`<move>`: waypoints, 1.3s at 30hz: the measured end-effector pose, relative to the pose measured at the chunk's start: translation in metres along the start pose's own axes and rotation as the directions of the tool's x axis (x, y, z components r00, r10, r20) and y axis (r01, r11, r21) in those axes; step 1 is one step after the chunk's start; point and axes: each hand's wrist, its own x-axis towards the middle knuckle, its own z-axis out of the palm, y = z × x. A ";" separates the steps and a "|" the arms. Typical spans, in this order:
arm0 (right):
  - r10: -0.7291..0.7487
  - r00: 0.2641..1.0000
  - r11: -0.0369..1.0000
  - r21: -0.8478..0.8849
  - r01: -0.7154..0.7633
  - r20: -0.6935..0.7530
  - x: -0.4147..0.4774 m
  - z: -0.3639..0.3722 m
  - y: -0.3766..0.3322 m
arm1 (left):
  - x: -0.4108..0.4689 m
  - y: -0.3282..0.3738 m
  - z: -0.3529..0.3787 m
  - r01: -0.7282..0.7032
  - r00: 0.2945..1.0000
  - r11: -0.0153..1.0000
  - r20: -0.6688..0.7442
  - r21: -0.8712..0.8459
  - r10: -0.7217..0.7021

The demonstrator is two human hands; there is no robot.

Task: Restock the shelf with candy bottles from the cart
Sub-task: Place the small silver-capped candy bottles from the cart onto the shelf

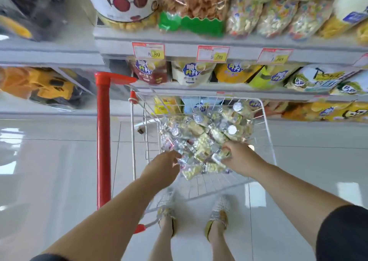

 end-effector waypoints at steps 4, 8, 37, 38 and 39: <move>0.032 0.996 0.995 -0.088 -0.040 -0.088 0.027 0.030 0.013 | 0.040 -0.010 0.035 -0.014 0.997 0.998 0.076 0.067 0.009; 0.018 0.985 0.975 -0.215 -0.054 -0.169 0.039 0.044 0.020 | 0.062 -0.015 0.059 -0.042 0.999 0.994 0.038 0.098 0.038; 0.057 0.997 0.628 0.778 0.009 -0.057 -0.053 -0.054 0.020 | 0.065 0.051 0.047 0.007 1.000 0.995 -0.019 0.104 -0.005; 0.059 0.995 0.653 0.757 0.022 -0.080 -0.059 -0.056 0.018 | 0.063 0.051 0.046 0.003 1.000 0.992 -0.005 0.123 -0.002; 0.068 0.992 0.681 0.732 0.030 -0.104 -0.061 -0.056 0.017 | 0.063 0.051 0.046 -0.003 1.000 0.990 0.001 0.143 0.003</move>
